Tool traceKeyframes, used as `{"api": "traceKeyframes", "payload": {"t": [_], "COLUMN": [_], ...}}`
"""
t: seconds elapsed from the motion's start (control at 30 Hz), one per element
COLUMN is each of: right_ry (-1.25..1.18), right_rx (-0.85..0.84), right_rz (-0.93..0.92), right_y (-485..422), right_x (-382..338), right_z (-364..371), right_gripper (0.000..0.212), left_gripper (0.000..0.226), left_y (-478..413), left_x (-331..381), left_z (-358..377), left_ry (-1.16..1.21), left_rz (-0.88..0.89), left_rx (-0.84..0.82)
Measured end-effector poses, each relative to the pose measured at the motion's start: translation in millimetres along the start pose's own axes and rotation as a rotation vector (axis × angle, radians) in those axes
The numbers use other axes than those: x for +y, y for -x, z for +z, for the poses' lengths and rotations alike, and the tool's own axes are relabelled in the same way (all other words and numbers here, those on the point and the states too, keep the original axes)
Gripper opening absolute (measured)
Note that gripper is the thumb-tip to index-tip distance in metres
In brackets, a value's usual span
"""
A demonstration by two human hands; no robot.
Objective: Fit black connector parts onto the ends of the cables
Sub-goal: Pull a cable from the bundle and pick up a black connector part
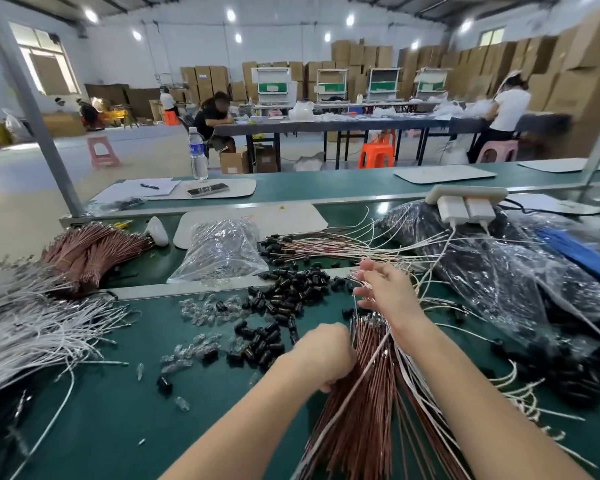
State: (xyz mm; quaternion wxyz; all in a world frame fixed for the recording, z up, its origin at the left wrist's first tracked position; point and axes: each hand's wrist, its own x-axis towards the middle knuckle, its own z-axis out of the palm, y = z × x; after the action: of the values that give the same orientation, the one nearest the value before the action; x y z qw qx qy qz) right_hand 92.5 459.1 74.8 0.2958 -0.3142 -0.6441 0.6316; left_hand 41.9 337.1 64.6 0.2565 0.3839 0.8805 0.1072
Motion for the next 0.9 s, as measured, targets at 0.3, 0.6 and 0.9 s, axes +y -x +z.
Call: {"api": "traceKeyframes", "payload": {"t": [0.3,0.6,0.9], "right_ry": [0.068,0.545,1.465], "right_rx": [0.035,0.065,-0.139], "right_rz": [-0.081,-0.305,-0.444], "right_y": [18,16,-8], "right_x": [9,20,34], "right_z": [-2,-8,10], "right_gripper": [0.023,0.028,0.036], "left_gripper": [0.010,0.010,0.010], "left_y": [22,43,33], "left_x": [5,-68,-123], "left_z": [-2,-56,-31], "left_ry": [-0.276,0.434,1.883], "left_rz": [0.041,0.250,0.191], "left_rx": [0.118,0.438,0.593]}}
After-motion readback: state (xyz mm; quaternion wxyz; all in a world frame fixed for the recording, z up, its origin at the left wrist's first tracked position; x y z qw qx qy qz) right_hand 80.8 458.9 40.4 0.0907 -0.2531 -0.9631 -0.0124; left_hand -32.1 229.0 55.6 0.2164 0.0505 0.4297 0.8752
